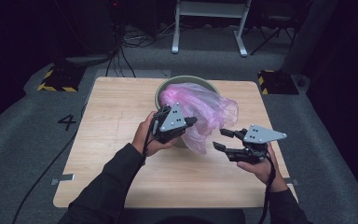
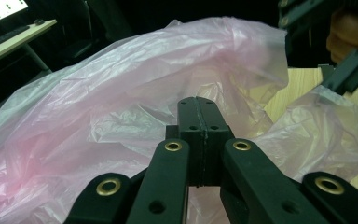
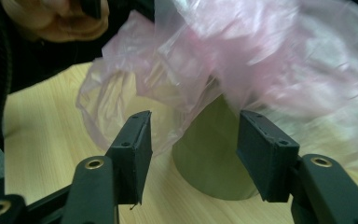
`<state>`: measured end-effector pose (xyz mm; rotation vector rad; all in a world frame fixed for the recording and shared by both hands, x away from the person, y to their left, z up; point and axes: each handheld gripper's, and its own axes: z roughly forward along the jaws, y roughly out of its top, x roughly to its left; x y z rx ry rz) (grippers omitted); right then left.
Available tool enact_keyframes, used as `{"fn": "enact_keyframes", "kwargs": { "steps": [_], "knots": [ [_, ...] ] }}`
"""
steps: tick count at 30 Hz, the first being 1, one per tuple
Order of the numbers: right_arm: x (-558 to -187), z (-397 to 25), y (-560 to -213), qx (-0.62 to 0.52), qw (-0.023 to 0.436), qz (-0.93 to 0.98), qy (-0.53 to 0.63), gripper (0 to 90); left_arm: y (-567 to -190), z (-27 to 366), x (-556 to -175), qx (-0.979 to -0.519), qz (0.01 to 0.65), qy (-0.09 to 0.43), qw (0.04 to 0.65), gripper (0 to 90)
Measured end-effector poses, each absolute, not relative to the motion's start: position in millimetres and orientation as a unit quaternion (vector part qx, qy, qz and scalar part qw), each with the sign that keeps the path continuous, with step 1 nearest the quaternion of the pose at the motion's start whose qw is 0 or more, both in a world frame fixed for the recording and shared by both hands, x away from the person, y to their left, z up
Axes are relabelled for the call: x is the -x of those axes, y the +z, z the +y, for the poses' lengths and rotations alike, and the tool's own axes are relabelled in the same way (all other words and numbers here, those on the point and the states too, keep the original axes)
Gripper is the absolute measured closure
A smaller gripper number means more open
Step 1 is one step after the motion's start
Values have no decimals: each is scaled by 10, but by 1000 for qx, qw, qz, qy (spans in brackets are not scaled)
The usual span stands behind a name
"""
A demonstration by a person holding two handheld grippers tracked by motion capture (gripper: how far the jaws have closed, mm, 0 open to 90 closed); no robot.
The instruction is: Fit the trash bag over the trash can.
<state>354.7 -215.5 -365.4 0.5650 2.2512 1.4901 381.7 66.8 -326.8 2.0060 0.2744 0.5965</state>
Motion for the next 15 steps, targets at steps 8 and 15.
{"fn": "enact_keyframes", "kwargs": {
  "steps": [8,15],
  "knots": [
    [-3527,-2102,-3668,-189,208,808,517,515,-3235,720,-3801,-823,110,240,503,900],
    [-3645,-2019,-3700,-214,218,799,517,432,-3231,700,-3774,-825,104,237,503,899]
  ]
}}
